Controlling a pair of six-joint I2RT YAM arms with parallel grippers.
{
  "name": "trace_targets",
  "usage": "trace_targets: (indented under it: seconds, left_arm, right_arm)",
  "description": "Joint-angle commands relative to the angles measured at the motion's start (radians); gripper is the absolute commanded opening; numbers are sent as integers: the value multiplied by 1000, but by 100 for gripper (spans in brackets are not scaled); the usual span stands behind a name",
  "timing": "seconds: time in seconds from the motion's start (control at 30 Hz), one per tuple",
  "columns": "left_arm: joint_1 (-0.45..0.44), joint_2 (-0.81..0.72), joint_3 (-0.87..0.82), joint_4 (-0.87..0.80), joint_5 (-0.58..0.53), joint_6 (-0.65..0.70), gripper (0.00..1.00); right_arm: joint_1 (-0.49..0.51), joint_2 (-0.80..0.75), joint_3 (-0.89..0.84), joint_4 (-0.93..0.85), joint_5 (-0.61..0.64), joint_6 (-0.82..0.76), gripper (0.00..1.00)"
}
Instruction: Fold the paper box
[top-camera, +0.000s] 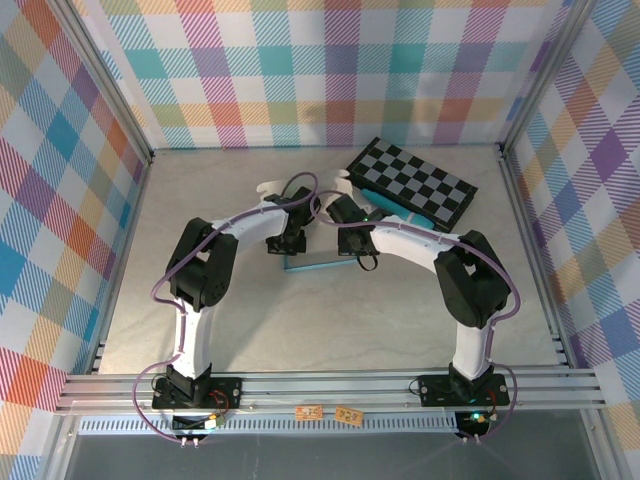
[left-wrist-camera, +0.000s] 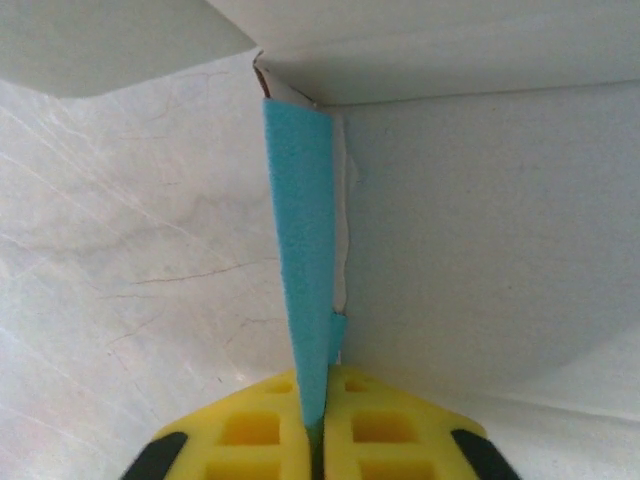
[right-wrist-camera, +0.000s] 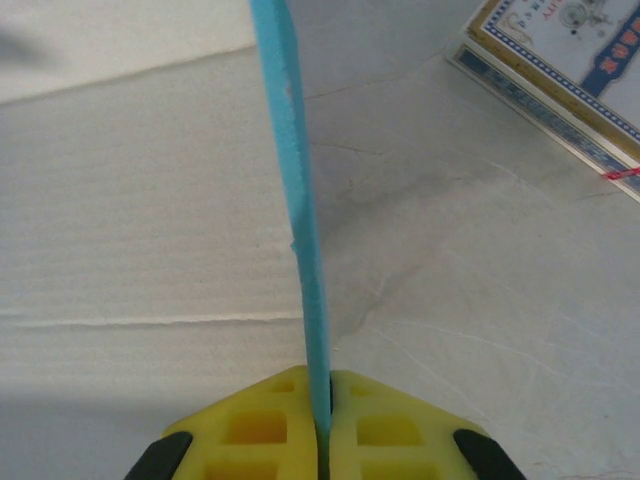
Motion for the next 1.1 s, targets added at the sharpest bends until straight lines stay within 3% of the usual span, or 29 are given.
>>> trace_targets:
  seconds: [0.0,0.07,0.13,0.2,0.37,0.67,0.8,0.93,1.07]
  left_arm:
    - [11,-100,37,-19,89,-33,48]
    - [17,-131,52,-36,123,-36,67]
    - [29,-161,44,-38,173,-40,79]
    - [41,-187,28,-44,219,-43,83]
    - [88,-264,5,-56,226,-52,77]
    - [245,-287,58,-16,276,68,66]
    - [280,-254,90,-17,300,143,65]
    - [288,-213,154,-20,322,247,65]
    - [291,-152,243,-25,409,409,65]
  right_arm:
    - [-11,6,-23,4,8,4,0]
    - [-20,7,-38,24,-8,-12,0]
    - [-33,11,-47,41,-30,-27,0]
    - [-46,14,-54,50,-50,-43,0]
    - [-57,35,-56,53,-90,-56,0]
    - [-88,7,-69,27,-123,-87,31]
    - [-110,-53,-53,12,-157,-138,39]
    - [-163,-125,-27,-24,-226,-211,42]
    - [-287,-189,-2,-11,-402,-328,45]
